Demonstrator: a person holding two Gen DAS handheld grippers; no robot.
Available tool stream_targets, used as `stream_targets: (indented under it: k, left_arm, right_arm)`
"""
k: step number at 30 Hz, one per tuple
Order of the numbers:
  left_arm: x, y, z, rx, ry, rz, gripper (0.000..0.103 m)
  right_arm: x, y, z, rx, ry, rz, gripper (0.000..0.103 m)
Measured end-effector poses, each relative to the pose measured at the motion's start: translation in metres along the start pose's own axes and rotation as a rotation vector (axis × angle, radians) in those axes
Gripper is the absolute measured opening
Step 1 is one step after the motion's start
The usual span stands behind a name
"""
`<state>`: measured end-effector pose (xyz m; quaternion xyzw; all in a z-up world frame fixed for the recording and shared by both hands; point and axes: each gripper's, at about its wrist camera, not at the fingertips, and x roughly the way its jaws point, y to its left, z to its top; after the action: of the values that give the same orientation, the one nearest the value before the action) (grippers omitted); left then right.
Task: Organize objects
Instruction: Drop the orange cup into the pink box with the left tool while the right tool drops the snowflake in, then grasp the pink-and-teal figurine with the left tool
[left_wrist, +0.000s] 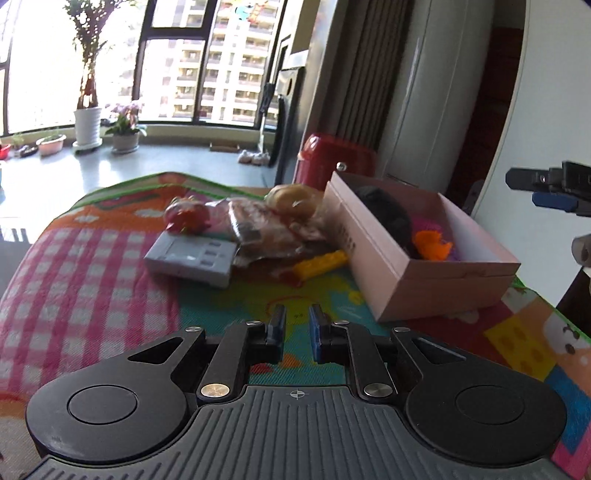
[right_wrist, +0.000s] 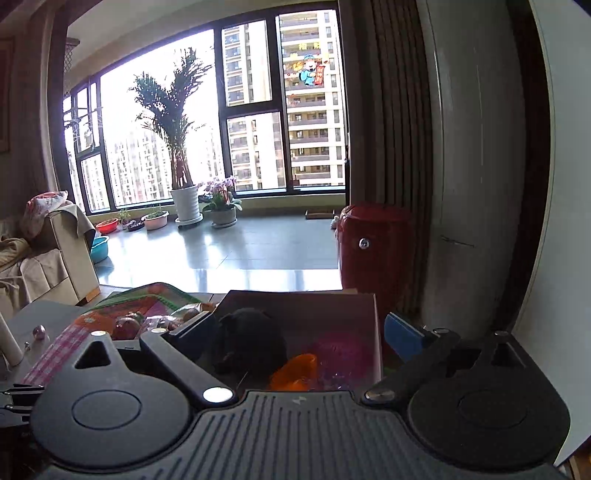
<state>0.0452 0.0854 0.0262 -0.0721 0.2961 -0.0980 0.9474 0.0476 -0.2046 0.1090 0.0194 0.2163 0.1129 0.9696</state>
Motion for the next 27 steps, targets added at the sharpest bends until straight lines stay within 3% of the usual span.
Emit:
stream_targets:
  k: [5, 8, 14, 18, 22, 24, 27]
  left_arm:
    - [0.003, 0.016, -0.003, -0.053, -0.008, -0.007, 0.015]
    - [0.008, 0.017, -0.001, -0.076, -0.015, -0.001, 0.015]
    - [0.010, 0.022, 0.017, -0.021, -0.085, 0.122, 0.015]
    - [0.019, 0.048, 0.052, -0.092, -0.117, 0.189, 0.015]
    - [0.063, 0.089, 0.091, -0.260, 0.001, 0.123, 0.015]
    - [0.081, 0.105, 0.105, -0.336, 0.020, 0.147, 0.015]
    - [0.107, 0.111, 0.120, -0.308, 0.097, 0.146, 0.016]
  right_arm:
    - [0.010, 0.008, -0.046, -0.014, 0.094, -0.005, 0.099]
    - [0.012, 0.004, -0.068, 0.006, 0.108, -0.022, 0.101]
    - [0.020, -0.002, -0.093, 0.061, 0.132, -0.020, 0.101]
    - [0.021, -0.006, -0.093, 0.082, 0.134, -0.011, 0.103]
    - [0.020, -0.005, -0.093, 0.073, 0.131, -0.005, 0.103]
    - [0.020, -0.005, -0.093, 0.075, 0.134, -0.004, 0.103]
    - [0.021, -0.006, -0.094, 0.081, 0.139, -0.001, 0.103]
